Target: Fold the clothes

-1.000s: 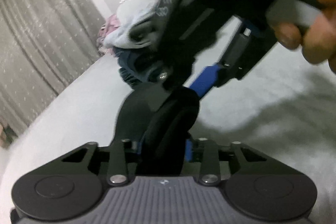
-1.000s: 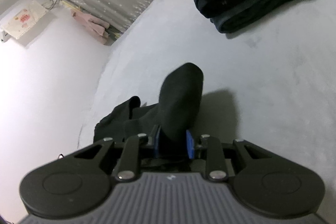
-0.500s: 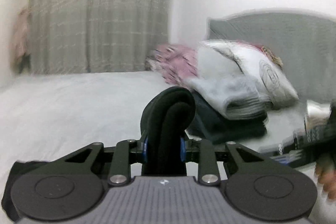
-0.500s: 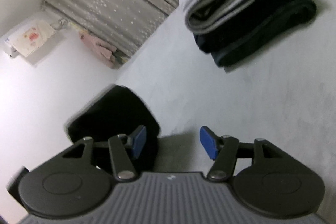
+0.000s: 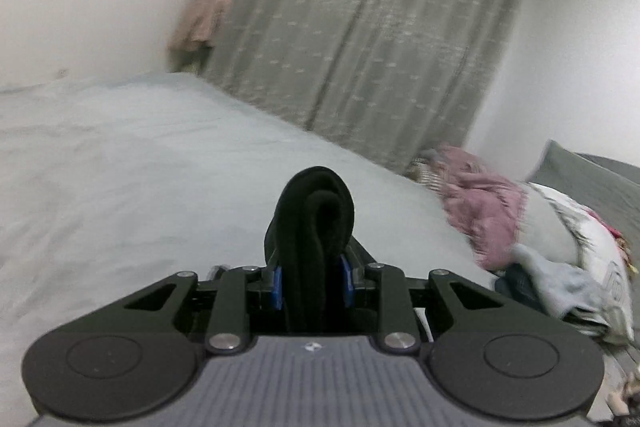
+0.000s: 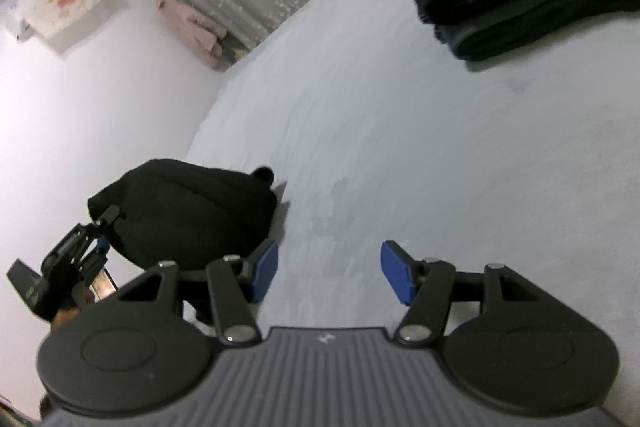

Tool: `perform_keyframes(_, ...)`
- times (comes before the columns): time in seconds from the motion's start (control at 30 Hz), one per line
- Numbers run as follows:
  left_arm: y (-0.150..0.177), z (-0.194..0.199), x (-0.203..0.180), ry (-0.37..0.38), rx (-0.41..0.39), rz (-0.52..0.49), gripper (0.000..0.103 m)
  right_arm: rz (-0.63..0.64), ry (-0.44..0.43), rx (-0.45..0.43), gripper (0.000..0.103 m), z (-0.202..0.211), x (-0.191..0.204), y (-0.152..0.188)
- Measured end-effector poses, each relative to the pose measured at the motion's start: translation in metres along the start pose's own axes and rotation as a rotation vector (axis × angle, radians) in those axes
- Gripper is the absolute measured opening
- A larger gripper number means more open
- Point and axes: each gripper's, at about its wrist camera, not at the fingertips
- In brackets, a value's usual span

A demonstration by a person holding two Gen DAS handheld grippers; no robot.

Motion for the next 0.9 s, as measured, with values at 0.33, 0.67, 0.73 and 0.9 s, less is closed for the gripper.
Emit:
perform_keyframes(0.33,-0.007,0.014,0.040,-0.264,0.136,0.071,0.065,0.099,-0.012,0.074,0.064,-0.040,0.027,0.011)
perform_keyframes(0.67,-0.004,0.052,-0.038,-0.380,0.075,-0.196,0.074,0.183,-0.049,0.051,0.059,-0.103,0.082,-0.020)
perform_keyframes(0.73,-0.002,0.052,-0.049,-0.425,0.064,-0.268,0.076,0.175,-0.058,0.041,0.056,-0.113,0.088,-0.029)
perform_keyframes(0.9,-0.001,0.028,-0.033,-0.377,0.108,-0.198,0.077,0.164,-0.090,0.059,0.055,-0.145,0.097,-0.050)
Point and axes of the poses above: each gripper's, at about its wrist camera, not at the fingertips, and z roughly against the way its jaws point, x to its left, y to its underside, and after that the axes turned 5 degrees about z, right-handed
